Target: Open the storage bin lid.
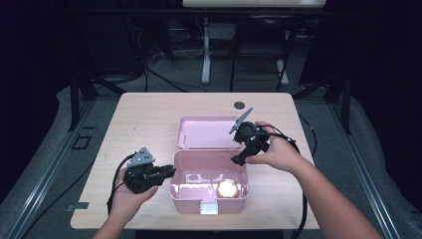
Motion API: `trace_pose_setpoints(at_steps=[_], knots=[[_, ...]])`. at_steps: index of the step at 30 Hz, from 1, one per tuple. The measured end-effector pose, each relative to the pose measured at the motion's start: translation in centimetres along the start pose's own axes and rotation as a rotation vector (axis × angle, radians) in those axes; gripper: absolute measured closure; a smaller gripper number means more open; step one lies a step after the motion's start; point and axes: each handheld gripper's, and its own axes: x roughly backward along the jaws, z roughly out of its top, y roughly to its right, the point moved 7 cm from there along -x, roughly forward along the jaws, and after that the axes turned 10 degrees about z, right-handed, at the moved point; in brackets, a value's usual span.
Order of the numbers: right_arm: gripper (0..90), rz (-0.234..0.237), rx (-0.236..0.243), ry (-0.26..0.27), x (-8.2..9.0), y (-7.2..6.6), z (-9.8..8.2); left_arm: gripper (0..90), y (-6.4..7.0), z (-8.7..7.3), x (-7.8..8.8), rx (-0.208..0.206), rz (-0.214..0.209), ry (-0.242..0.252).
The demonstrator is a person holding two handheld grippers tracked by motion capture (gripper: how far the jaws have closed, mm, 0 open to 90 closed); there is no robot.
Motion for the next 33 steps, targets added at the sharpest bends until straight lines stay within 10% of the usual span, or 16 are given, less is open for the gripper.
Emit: trace_pose_setpoints(at_steps=[12, 22, 33], knots=[[2.5, 0.039, -0.082, 0.152, -0.4, 0.9, 0.0, 78.6, 0.0, 0.0, 0.0, 0.002, -0.001, -0.001], [20.2, -0.031, -0.061, 0.2, -1.2, 1.5, 0.7, 78.5, 0.0, 0.0, 0.0, 0.0, 0.0, 0.0], [39.7, -0.079, -0.178, 0.314, -0.9, 3.3, 1.1, 78.5, 0.0, 0.0, 0.0, -0.004, 0.001, -0.001]])
